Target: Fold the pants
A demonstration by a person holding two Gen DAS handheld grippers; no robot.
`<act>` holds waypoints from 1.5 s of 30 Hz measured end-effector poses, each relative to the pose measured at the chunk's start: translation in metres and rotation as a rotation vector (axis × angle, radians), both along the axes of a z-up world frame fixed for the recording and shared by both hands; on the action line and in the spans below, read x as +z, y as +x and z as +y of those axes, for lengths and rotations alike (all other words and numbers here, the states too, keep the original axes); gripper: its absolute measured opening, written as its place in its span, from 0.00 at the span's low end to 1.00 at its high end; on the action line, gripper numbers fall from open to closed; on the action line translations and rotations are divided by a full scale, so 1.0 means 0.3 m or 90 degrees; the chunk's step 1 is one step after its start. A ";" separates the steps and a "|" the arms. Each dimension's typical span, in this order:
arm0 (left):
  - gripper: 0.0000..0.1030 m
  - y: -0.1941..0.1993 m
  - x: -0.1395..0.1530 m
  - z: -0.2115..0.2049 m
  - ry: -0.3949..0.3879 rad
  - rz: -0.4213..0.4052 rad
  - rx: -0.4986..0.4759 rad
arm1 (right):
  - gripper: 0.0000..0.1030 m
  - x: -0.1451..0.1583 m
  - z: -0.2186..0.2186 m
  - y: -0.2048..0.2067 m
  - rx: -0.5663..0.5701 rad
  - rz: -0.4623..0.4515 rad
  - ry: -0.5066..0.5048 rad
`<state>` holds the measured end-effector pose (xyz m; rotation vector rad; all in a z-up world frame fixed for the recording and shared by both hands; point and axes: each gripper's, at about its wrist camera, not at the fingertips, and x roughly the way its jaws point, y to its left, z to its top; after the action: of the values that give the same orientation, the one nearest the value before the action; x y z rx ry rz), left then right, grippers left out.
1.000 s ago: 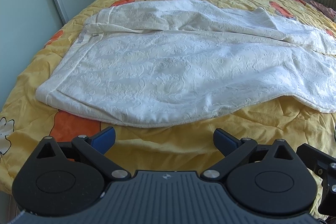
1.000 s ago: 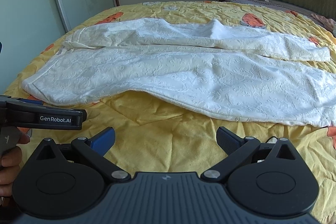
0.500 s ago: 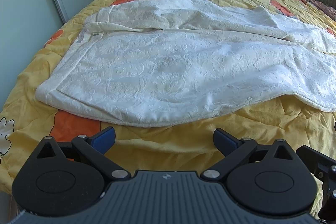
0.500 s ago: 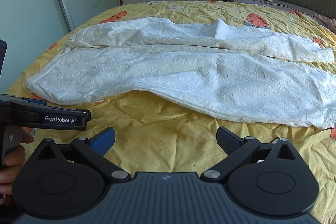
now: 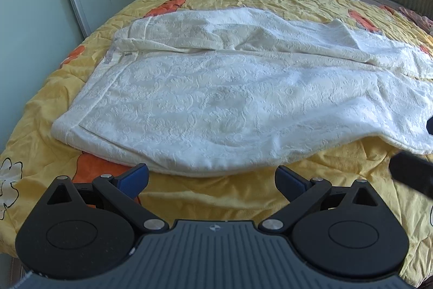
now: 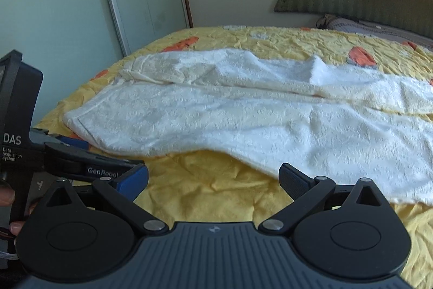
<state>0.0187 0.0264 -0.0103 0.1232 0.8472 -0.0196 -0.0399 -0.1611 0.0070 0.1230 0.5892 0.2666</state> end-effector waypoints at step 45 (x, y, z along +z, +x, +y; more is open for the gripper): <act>0.97 0.902 0.185 0.368 -0.391 -0.012 0.169 | 0.10 -0.125 0.242 0.674 0.441 -0.372 -0.528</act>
<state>0.2892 0.1367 0.0450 -0.5651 0.8012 -0.0289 0.1622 -0.0886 -0.0305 -0.9505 0.1004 0.6752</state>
